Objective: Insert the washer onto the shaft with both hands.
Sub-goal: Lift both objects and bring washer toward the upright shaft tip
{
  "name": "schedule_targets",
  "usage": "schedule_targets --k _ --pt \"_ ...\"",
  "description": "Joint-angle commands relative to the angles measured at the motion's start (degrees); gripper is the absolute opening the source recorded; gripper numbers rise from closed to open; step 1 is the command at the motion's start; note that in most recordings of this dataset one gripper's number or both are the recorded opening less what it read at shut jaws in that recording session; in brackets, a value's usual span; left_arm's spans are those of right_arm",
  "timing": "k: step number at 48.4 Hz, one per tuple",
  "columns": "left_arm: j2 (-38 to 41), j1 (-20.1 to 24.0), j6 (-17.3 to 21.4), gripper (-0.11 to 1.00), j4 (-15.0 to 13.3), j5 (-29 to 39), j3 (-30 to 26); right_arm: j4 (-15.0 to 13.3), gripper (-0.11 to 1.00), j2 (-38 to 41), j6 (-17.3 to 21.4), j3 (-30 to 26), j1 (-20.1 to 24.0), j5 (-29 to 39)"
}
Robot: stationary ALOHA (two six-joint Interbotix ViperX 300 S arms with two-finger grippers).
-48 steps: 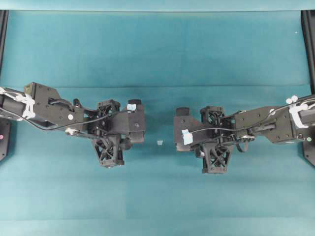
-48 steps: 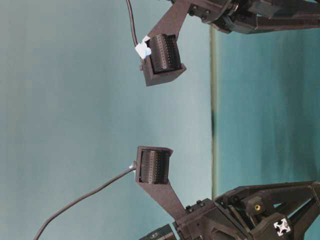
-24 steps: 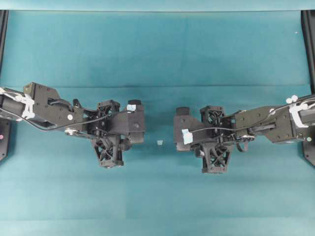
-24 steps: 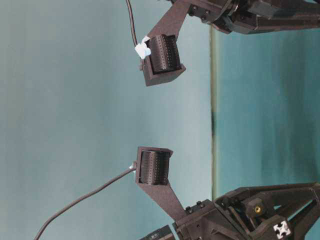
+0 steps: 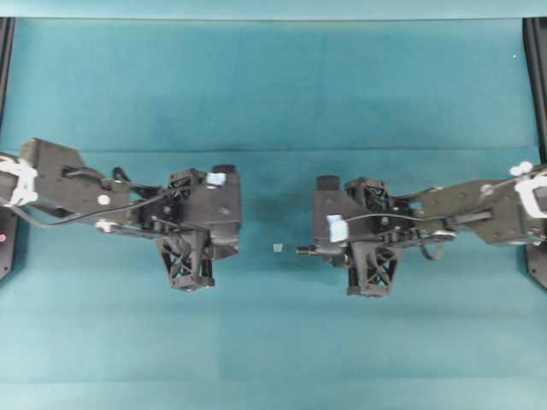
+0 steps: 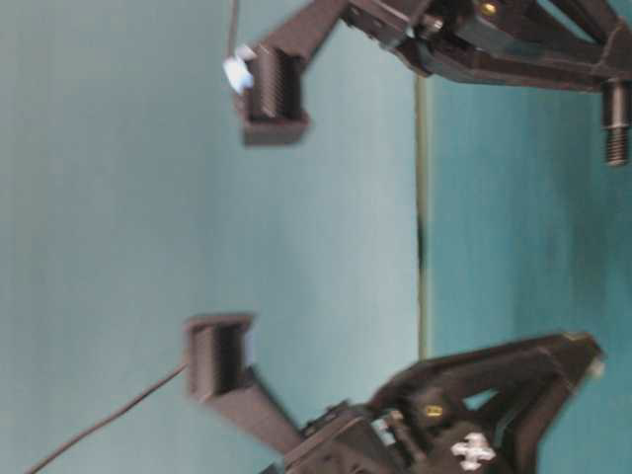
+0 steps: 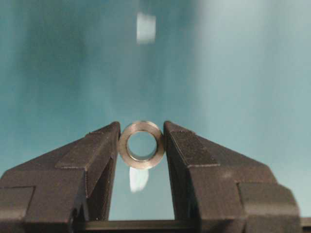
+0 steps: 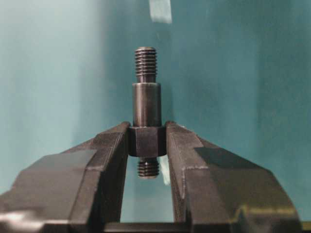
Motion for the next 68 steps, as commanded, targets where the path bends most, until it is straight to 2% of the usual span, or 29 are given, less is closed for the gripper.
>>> schedule_targets --k 1,7,13,19,25,30,41,53,68 --pt "-2.3 -0.1 0.0 0.36 0.1 -4.9 1.1 0.3 0.00 -2.6 0.4 1.4 0.8 -4.0" --pt "-3.7 -0.1 -0.6 0.36 0.1 -12.5 3.9 1.4 0.00 -4.7 1.6 4.9 1.5 -10.9" --pt "-4.8 -0.1 -1.0 0.36 0.1 -18.4 6.3 1.5 0.00 -6.3 4.7 8.6 1.8 -17.6" --pt "-5.2 -0.2 -1.6 0.36 0.2 -21.9 7.2 1.5 0.00 -7.1 8.2 12.3 2.4 -25.2" --pt "-5.0 -0.2 -2.0 0.36 0.1 -25.3 7.1 1.5 0.00 -6.9 10.8 14.5 3.2 -29.8" --pt "-4.8 -0.2 -2.5 0.36 0.1 -28.9 7.0 1.5 0.00 -6.8 12.0 15.6 3.7 -32.0" --pt "-2.6 -1.3 -5.5 0.36 0.1 -33.7 6.9 1.5 0.00 -5.5 12.0 15.6 4.3 -33.8" --pt "-0.4 -3.1 -6.9 0.36 0.1 -35.3 5.5 1.5 0.00 -2.4 12.1 15.2 4.8 -38.5" --pt "1.8 -3.2 -7.1 0.36 0.1 -36.0 3.1 1.5 0.00 -0.8 12.1 14.3 4.9 -40.5"
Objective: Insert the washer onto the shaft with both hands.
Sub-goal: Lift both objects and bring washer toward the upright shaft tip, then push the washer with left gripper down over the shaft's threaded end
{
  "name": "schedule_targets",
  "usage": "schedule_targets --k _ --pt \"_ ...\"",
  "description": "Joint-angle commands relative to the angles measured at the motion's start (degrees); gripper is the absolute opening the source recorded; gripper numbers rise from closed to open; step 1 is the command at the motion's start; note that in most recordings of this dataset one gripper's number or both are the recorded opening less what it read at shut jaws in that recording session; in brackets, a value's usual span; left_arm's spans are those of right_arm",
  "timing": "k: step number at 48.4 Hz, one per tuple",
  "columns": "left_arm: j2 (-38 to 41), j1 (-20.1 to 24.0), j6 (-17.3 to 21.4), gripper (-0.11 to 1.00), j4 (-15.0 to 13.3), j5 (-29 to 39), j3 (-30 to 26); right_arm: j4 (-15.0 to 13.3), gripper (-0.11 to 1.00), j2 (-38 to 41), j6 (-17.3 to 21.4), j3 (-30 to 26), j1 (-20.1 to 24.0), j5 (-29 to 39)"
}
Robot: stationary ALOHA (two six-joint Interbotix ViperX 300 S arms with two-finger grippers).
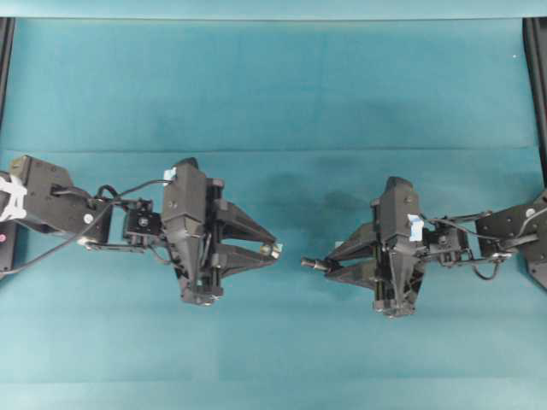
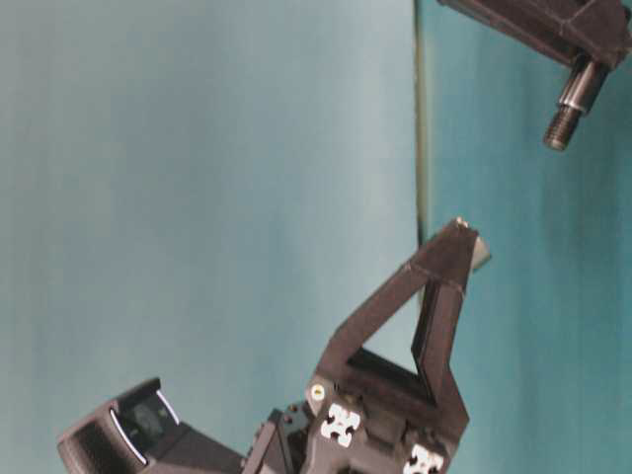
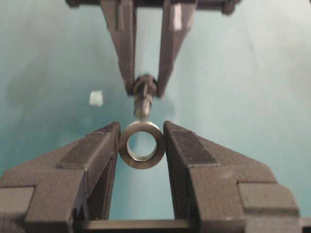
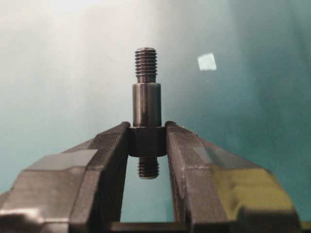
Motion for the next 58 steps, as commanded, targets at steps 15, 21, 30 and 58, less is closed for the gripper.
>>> schedule_targets --k 15,21,30,58 --pt "1.8 -0.4 -0.1 0.36 0.1 -0.6 -2.8 0.1 0.00 0.5 0.5 -1.7 0.2 -2.5" --pt "2.4 -0.4 -0.1 0.36 0.1 -0.6 -3.2 0.1 0.00 0.7 0.5 -2.0 0.1 -3.5" --pt "3.0 -0.4 -0.1 0.36 0.1 -0.5 -3.8 0.1 0.00 1.1 0.5 -2.6 0.2 -4.1" --pt "3.9 -0.7 -0.1 0.36 0.1 -0.4 -4.3 0.4 0.00 1.1 0.5 -2.7 0.1 -6.0"
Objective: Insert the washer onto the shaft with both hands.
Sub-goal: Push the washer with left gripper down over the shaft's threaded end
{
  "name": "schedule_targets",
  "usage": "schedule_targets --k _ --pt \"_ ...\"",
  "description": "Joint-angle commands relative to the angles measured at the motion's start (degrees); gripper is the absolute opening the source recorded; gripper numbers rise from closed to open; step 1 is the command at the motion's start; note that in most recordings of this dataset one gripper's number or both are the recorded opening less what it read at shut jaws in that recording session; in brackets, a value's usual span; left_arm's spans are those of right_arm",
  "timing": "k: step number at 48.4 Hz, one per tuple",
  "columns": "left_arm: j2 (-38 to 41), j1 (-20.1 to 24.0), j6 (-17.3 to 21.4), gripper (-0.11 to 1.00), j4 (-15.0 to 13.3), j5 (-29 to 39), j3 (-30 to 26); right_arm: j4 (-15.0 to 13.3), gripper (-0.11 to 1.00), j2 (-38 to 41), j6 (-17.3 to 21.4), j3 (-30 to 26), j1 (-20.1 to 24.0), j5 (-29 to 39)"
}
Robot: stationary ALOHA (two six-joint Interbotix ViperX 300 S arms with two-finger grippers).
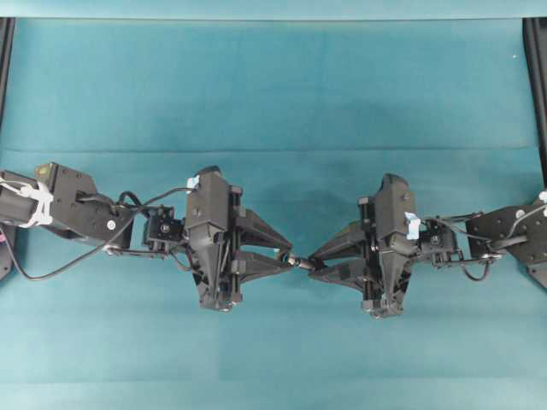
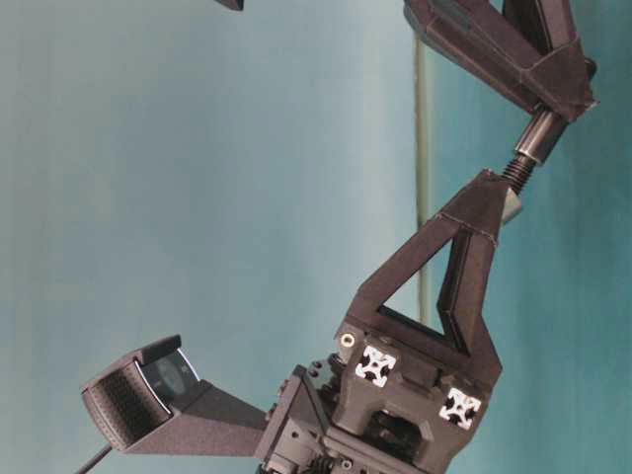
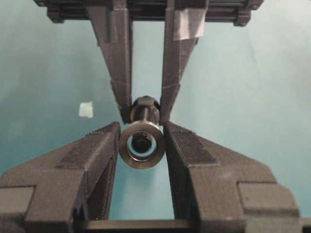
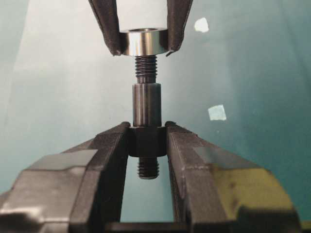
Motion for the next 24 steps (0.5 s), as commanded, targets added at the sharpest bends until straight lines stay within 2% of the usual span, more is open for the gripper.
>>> schedule_targets --k 1,24 --pt "-0.3 -0.1 0.0 0.36 0.0 -0.4 -0.7 0.3 0.00 -0.4 0.5 -0.8 0.0 -1.0" --pt "1.5 -0.2 0.0 0.36 0.0 -0.4 -2.3 0.3 0.00 0.1 0.5 -1.8 -0.2 -2.4"
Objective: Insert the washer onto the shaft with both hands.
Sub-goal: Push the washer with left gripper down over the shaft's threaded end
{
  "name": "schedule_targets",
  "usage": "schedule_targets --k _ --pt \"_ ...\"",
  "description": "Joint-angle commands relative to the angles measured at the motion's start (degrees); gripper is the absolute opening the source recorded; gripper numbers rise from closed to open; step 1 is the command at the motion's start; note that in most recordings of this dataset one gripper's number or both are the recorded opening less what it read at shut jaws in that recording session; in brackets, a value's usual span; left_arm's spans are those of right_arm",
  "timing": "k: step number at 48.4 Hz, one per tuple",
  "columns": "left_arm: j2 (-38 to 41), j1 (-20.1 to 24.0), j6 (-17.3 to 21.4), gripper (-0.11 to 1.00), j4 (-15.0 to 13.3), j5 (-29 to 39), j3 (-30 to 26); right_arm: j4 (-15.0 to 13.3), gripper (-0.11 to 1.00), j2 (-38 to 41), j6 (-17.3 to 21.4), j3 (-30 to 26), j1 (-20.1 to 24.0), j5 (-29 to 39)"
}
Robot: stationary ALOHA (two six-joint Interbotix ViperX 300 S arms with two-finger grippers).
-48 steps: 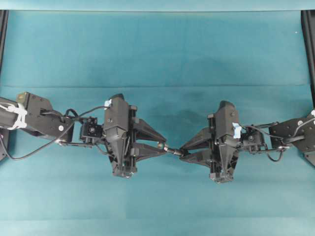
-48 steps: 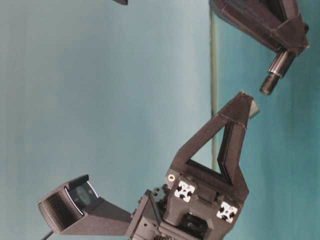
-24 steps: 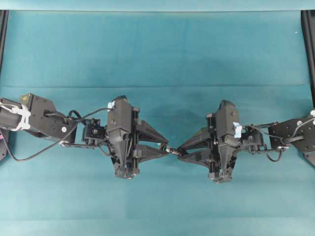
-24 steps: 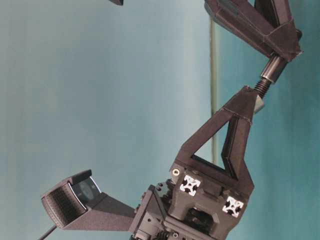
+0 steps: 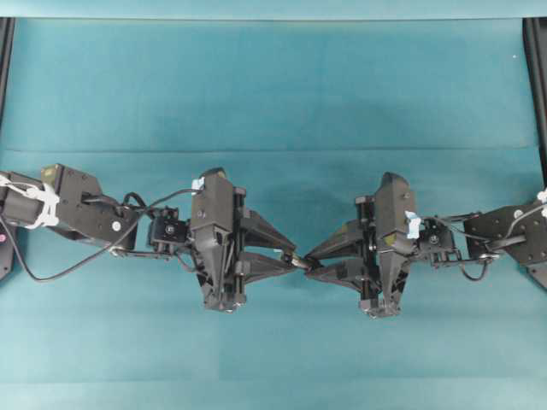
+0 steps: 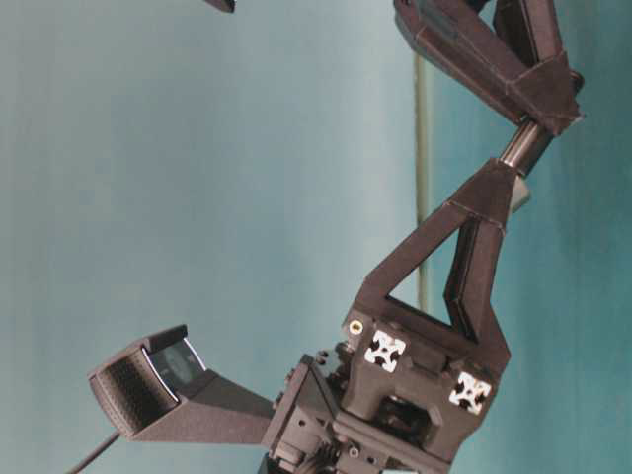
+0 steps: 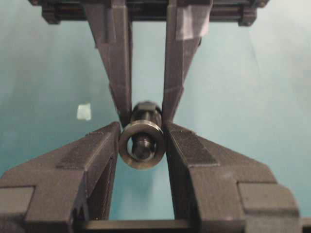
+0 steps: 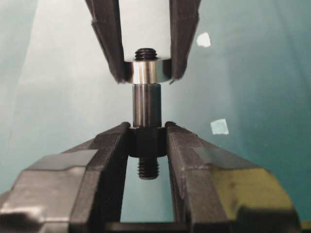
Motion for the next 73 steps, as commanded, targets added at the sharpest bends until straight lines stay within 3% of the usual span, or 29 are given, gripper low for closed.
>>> schedule_targets --k 1,37,57,73 --pt "0.1 -0.1 0.0 0.36 0.1 -0.4 -1.0 0.3 0.00 -0.4 0.5 -1.3 0.0 -0.8" --pt "1.5 -0.1 0.1 0.36 0.1 -0.1 -2.0 0.3 0.00 -0.3 0.5 -1.6 -0.7 -1.7" --pt "2.5 -0.2 0.8 0.36 0.0 6.9 -5.3 0.3 0.00 -0.3 0.5 -1.7 -0.8 -1.1" --pt "2.5 0.0 0.8 0.36 0.0 7.3 -5.9 0.3 0.00 -0.3 0.4 -1.7 -0.7 -1.0"
